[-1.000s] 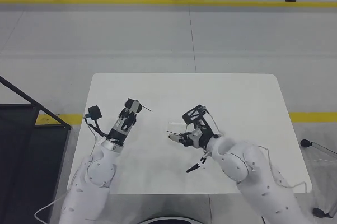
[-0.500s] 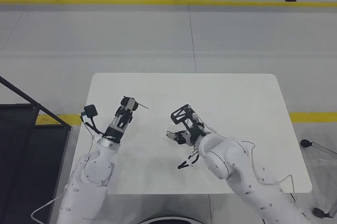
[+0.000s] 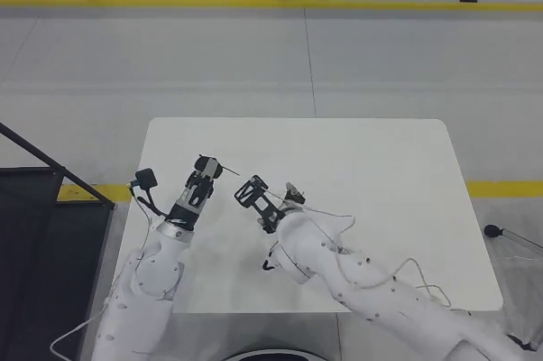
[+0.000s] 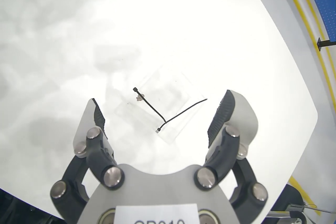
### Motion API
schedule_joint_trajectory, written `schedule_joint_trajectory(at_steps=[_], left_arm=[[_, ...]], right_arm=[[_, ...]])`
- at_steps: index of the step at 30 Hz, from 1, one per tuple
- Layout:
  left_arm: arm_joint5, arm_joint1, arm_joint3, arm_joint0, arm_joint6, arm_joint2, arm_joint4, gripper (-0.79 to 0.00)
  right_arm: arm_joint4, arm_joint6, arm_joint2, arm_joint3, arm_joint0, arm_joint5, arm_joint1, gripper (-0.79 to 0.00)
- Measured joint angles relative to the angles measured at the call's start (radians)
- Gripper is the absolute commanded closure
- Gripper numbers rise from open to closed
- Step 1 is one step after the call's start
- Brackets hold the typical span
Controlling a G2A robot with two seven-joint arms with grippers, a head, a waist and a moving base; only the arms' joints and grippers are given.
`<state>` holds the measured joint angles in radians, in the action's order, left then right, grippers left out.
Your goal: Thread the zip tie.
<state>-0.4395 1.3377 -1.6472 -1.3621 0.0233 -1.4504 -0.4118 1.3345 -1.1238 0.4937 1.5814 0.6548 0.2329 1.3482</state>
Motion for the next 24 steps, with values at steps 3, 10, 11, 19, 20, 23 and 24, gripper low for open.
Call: schedule_joint_trajectory(at_steps=[3,10,11,19,20,23,24], left_arm=[[0.000,0.000,0.000,0.000,0.000,0.000,0.000,0.000],[0.020,-0.002,-0.008,-0.003,-0.001,-0.017,0.003,0.000],[0.029,-0.002,-0.009,-0.004,-0.005,-0.020,0.000,0.000],[0.087,-0.002,-0.005,-0.004,-0.040,-0.034,0.005,0.000],[0.094,-0.002,-0.006,-0.006,-0.044,-0.037,0.005,0.000],[0.109,-0.002,-0.009,-0.009,-0.051,-0.044,0.002,0.000],[0.116,-0.003,-0.010,-0.009,-0.054,-0.047,0.001,0.000]], right_arm=[[-0.011,-0.001,-0.007,-0.056,-0.018,-0.010,0.023,-0.573],[-0.015,0.014,-0.001,-0.105,-0.027,-0.009,0.062,-0.526],[-0.011,0.014,0.000,-0.105,-0.026,-0.008,0.065,-0.526],[0.019,-0.002,0.005,-0.128,-0.021,-0.024,0.094,-0.391],[0.023,-0.005,0.007,-0.135,-0.021,-0.027,0.099,-0.385],[0.031,-0.007,0.010,-0.148,-0.018,-0.034,0.109,-0.376],[0.034,-0.009,0.011,-0.151,-0.016,-0.036,0.112,-0.369]])
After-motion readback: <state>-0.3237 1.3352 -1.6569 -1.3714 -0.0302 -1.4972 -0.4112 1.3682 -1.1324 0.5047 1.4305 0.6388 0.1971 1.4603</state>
